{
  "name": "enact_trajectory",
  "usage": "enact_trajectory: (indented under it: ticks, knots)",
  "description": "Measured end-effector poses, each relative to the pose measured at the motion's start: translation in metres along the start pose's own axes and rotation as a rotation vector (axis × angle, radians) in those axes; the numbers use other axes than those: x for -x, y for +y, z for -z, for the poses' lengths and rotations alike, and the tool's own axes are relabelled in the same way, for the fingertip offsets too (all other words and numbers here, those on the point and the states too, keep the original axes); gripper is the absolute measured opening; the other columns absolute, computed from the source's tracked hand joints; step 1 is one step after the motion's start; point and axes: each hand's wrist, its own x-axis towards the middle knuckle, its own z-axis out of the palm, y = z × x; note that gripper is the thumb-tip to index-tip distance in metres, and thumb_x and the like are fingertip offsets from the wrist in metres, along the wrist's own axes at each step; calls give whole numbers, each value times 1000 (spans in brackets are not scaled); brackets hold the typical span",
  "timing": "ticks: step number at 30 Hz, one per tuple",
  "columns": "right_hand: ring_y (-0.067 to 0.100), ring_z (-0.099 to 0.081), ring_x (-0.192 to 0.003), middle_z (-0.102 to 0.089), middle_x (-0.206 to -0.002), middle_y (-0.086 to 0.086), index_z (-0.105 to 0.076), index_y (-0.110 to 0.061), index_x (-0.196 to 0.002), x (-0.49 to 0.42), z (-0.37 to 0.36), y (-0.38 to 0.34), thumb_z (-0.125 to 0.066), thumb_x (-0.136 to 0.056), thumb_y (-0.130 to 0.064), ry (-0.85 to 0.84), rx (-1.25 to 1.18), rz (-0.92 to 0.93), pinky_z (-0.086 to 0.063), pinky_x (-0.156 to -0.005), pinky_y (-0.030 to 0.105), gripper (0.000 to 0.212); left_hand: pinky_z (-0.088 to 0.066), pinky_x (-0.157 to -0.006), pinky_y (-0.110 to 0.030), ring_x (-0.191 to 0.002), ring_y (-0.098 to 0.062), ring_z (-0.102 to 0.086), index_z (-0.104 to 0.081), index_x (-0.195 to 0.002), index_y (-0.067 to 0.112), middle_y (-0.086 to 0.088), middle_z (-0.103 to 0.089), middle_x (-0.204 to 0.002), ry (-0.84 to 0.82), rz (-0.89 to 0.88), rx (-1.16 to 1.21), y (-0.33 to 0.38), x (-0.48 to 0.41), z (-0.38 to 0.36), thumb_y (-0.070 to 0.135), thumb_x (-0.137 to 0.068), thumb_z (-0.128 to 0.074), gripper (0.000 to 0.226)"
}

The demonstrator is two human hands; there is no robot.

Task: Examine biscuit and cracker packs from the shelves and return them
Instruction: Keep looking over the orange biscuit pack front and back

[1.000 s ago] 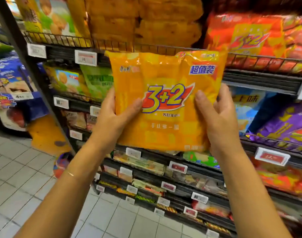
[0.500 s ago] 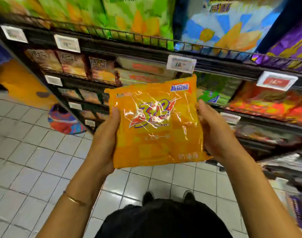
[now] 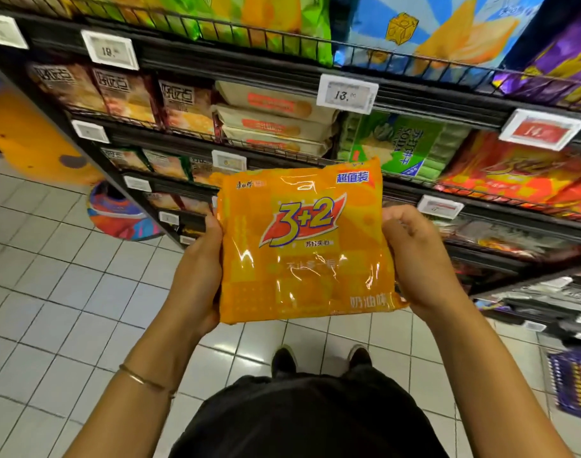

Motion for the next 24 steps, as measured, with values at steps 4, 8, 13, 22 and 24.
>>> enact_trajectory:
  ticks: [4,8,13,22,24]
  knots:
    - [15,-72,-61,-75,-75,1,-71,-13,-96,1,-3,-2,-54,-104,-29,-91,-102,-87,-55,-51,29,25,-64,-62,-37,-92,-23,-80,-80,-94,49,-2,-82,-104,3,-29,-55,3,-5,4,65,-103,-40,45]
    - [21,-76,-80,-76,-83,0,-76,-25,-86,1,-5,-2,-50,-105,-40,-230,-239,-163,-60,-63,37,35,-63,-59,-35,-87,-21,-80,-80,-85,51,-1,-82,-98,26,-30,-80,3,-10,7,67,-101,-42,45]
    - [24,-75,-82,-75,-88,6,-76,-23,-87,3,-6,-2,-48,-108,-31,-228,-281,-165,-62,-65,39,36,-62,-56,-34,-85,-20,-80,-80,-82,50,0,-82,-96,30,-6,-40,0,-15,12,64,-103,-43,45]
    - [9,-63,-57,-66,-66,-6,-57,-22,-83,-3,-5,0,-45,-110,-26,-109,-73,6,-52,-52,25,29,-64,-71,-53,-97,-35,-78,-69,-126,29,-12,-79,-112,13,181,134,-12,-18,21,60,-102,-48,45]
    - [7,-62,-59,-66,-66,-8,-57,-26,-79,-3,-6,-1,-46,-110,-26,-115,-39,35,-50,-54,24,33,-64,-74,-53,-99,-35,-78,-73,-122,30,-12,-79,-113,1,156,131,-14,-18,22,61,-102,-47,45]
